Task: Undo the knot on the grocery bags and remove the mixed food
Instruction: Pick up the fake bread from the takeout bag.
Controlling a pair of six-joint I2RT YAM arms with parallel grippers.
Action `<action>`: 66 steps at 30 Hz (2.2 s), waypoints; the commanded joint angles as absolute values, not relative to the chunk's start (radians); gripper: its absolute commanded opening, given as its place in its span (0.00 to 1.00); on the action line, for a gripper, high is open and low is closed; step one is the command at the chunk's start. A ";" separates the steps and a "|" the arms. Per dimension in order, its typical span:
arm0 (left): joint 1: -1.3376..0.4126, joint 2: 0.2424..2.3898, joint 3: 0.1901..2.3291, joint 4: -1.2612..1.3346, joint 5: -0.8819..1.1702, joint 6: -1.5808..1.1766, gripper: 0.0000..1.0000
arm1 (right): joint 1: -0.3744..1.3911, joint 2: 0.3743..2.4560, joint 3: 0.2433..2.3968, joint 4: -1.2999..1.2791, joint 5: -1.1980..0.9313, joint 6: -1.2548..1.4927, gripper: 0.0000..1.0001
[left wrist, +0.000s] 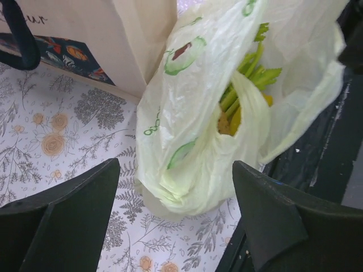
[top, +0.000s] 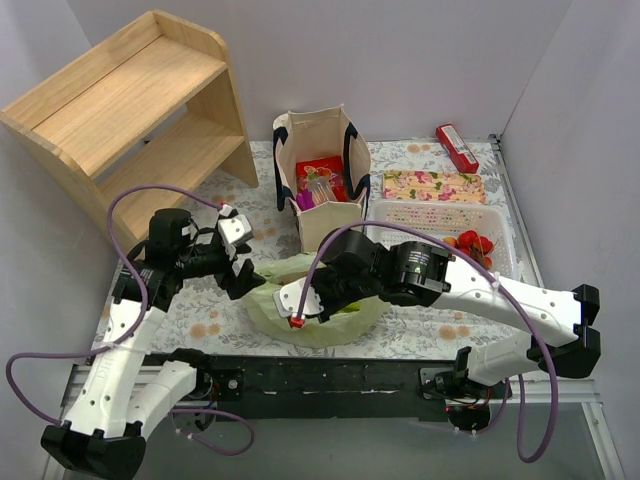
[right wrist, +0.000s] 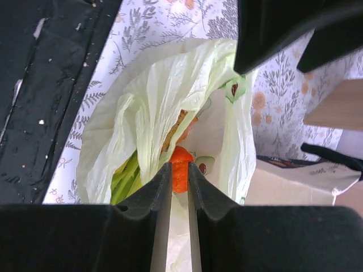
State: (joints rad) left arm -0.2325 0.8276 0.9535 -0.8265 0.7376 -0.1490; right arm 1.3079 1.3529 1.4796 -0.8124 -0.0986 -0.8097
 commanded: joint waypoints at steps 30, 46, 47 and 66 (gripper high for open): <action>-0.649 1.046 0.956 -0.842 0.563 0.064 0.65 | 1.003 1.324 1.390 -0.655 -0.113 -0.545 0.15; -0.652 0.819 0.968 -0.833 0.695 0.116 0.00 | 1.006 1.341 1.376 -0.673 -0.310 -0.491 0.14; -0.652 0.796 0.959 -0.851 0.702 0.152 0.00 | 1.038 1.370 1.384 -0.667 -0.296 -0.494 0.14; -0.652 0.212 0.689 -1.158 0.715 0.764 0.00 | 1.276 1.388 1.003 -0.365 -0.143 -0.445 0.06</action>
